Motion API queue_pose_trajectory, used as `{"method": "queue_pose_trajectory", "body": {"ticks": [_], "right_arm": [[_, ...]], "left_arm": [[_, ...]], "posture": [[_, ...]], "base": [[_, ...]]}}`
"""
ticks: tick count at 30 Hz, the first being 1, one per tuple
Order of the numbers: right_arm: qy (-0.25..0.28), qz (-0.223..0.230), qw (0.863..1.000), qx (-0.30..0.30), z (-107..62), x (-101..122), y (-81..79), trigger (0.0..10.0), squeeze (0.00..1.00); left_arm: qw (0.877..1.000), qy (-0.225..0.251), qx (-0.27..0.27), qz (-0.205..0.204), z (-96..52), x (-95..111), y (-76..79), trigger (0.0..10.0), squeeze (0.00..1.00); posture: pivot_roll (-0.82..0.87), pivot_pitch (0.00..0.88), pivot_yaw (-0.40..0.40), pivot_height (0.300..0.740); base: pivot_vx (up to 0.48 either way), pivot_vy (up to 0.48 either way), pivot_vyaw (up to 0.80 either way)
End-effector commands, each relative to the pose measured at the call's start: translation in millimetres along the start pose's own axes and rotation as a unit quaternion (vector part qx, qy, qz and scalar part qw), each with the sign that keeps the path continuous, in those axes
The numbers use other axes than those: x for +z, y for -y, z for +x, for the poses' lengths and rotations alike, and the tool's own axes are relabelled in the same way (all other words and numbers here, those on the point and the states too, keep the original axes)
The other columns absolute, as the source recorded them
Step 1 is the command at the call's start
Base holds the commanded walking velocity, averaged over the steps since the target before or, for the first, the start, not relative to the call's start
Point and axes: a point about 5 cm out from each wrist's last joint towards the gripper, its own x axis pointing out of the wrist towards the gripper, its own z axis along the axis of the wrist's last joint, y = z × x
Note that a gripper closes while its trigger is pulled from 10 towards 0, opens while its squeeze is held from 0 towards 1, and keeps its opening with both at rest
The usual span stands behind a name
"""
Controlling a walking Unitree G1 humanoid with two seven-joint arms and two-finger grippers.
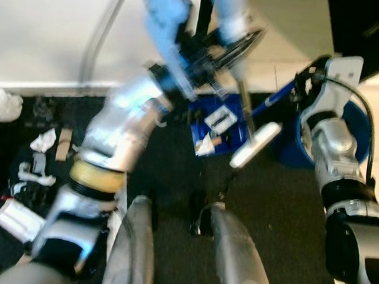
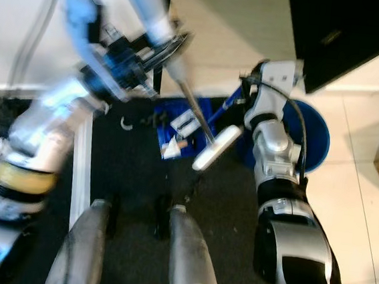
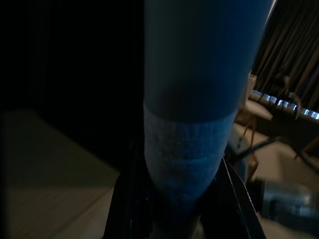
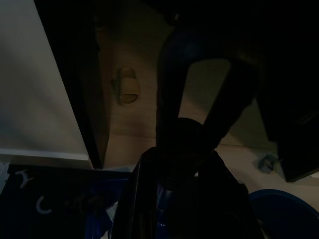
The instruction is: Sweep floor
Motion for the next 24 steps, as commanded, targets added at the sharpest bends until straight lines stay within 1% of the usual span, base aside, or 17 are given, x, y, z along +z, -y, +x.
{"method": "queue_pose_trajectory", "body": {"ticks": [1, 2, 3, 4, 7, 9, 11, 12, 13, 15, 17, 19, 20, 21, 22, 23, 24], "right_arm": [[-0.142, 0.015, 0.990, -0.004, -27.1, -61.4, -0.9, 10.0, 0.00], [-0.142, 0.015, 0.990, -0.004, -27.1, -61.4, -0.9, 10.0, 0.00], [-0.145, 0.014, 0.989, -0.003, -27.9, -63.0, -1.5, 10.0, 0.00], [-0.146, 0.014, 0.989, -0.002, -28.2, -63.5, -1.7, 10.0, 0.00], [-0.147, 0.013, 0.989, -0.001, -28.8, -64.4, -2.0, 10.0, 0.00], [-0.147, 0.013, 0.989, -0.001, -28.8, -64.4, -2.0, 10.0, 0.00], [-0.145, 0.011, 0.989, -0.001, -28.9, -64.2, -2.3, 10.0, 0.00], [-0.145, 0.011, 0.989, -0.001, -28.9, -64.2, -2.3, 10.0, 0.00], [-0.143, 0.011, 0.990, -0.002, -28.8, -63.8, -2.4, 10.0, 0.00], [-0.143, 0.011, 0.990, -0.002, -28.8, -63.8, -2.4, 10.0, 0.00], [-0.142, 0.010, 0.990, -0.002, -28.6, -63.3, -2.4, 10.0, 0.00], [-0.138, 0.009, 0.990, -0.003, -28.4, -62.5, -2.2, 10.0, 0.00], [-0.138, 0.009, 0.990, -0.003, -28.4, -62.5, -2.2, 10.0, 0.00], [-0.135, 0.007, 0.991, -0.004, -28.4, -62.0, -2.3, 10.0, 0.00], [-0.135, 0.007, 0.991, -0.004, -28.4, -62.0, -2.3, 10.0, 0.00], [-0.131, 0.006, 0.991, -0.004, -28.8, -61.7, -2.8, 10.0, 0.00], [-0.129, 0.006, 0.992, -0.004, -29.1, -61.8, -3.2, 10.0, 0.00]], "left_arm": [[0.996, -0.052, -0.066, -0.011, -12.8, -7.3, 12.4, 10.0, 0.00], [0.996, -0.052, -0.066, -0.011, -12.8, -7.3, 12.4, 10.0, 0.00], [0.986, -0.136, -0.094, 0.007, -38.3, -15.6, 9.7, 10.0, 0.00], [0.982, -0.159, -0.099, 0.013, -45.3, -17.5, 8.5, 10.0, 0.00], [0.976, -0.196, -0.082, 0.049, -54.5, -21.7, -0.5, 10.0, 0.00], [0.976, -0.196, -0.082, 0.049, -54.5, -21.7, -0.5, 10.0, 0.00], [0.967, -0.225, -0.030, 0.113, -58.4, -29.2, -16.5, 10.0, 0.00], [0.967, -0.225, -0.030, 0.113, -58.4, -29.2, -16.5, 10.0, 0.00], [0.961, -0.239, -0.003, 0.140, -59.4, -33.8, -23.8, 10.0, 0.00], [0.961, -0.239, -0.003, 0.140, -59.4, -33.8, -23.8, 10.0, 0.00], [0.956, -0.242, 0.031, 0.162, -58.8, -39.0, -31.6, 10.0, 0.00], [0.934, -0.250, 0.136, 0.218, -57.2, -55.6, -52.2, 10.0, 0.00], [0.934, -0.250, 0.136, 0.218, -57.2, -55.6, -52.2, 10.0, 0.00], [0.921, -0.248, 0.178, 0.242, -56.8, -63.1, -59.0, 10.0, 0.00], [0.921, -0.248, 0.178, 0.242, -56.8, -63.1, -59.0, 10.0, 0.00], [0.897, -0.255, 0.238, 0.273, -57.9, -80.0, -66.1, 10.0, 0.00], [0.889, -0.258, 0.252, 0.282, -58.3, -85.8, -66.7, 10.0, 0.00]], "posture": [[0.09, 0.415, -0.083, 0.740], [0.09, 0.415, -0.083, 0.740], [0.09, 0.420, -0.087, 0.740], [0.09, 0.420, -0.087, 0.740], [0.09, 0.420, -0.088, 0.740], [0.09, 0.420, -0.088, 0.740], [0.08, 0.423, -0.087, 0.740], [0.08, 0.423, -0.087, 0.740], [0.08, 0.424, -0.088, 0.740], [0.08, 0.424, -0.088, 0.740], [0.08, 0.426, -0.088, 0.740], [0.08, 0.432, -0.089, 0.740], [0.08, 0.432, -0.089, 0.740], [0.07, 0.437, -0.088, 0.740], [0.07, 0.437, -0.088, 0.740], [0.05, 0.447, -0.084, 0.740], [0.05, 0.447, -0.084, 0.740]], "base": [[0.000, 0.000, 0.00], [0.000, 0.000, 0.00], [0.000, 0.000, 0.00], [0.000, 0.000, 0.00], [0.000, 0.000, 0.00], [0.000, 0.000, 0.00], [0.000, 0.000, 0.00], [0.000, 0.000, 0.00], [0.000, 0.000, 0.00], [0.000, 0.000, 0.00], [0.000, 0.000, 0.00], [0.000, 0.000, 0.00], [0.000, 0.000, 0.00], [0.000, 0.000, 0.00], [0.000, 0.000, 0.00], [0.000, 0.000, 0.00], [0.000, 0.000, 0.00]]}}
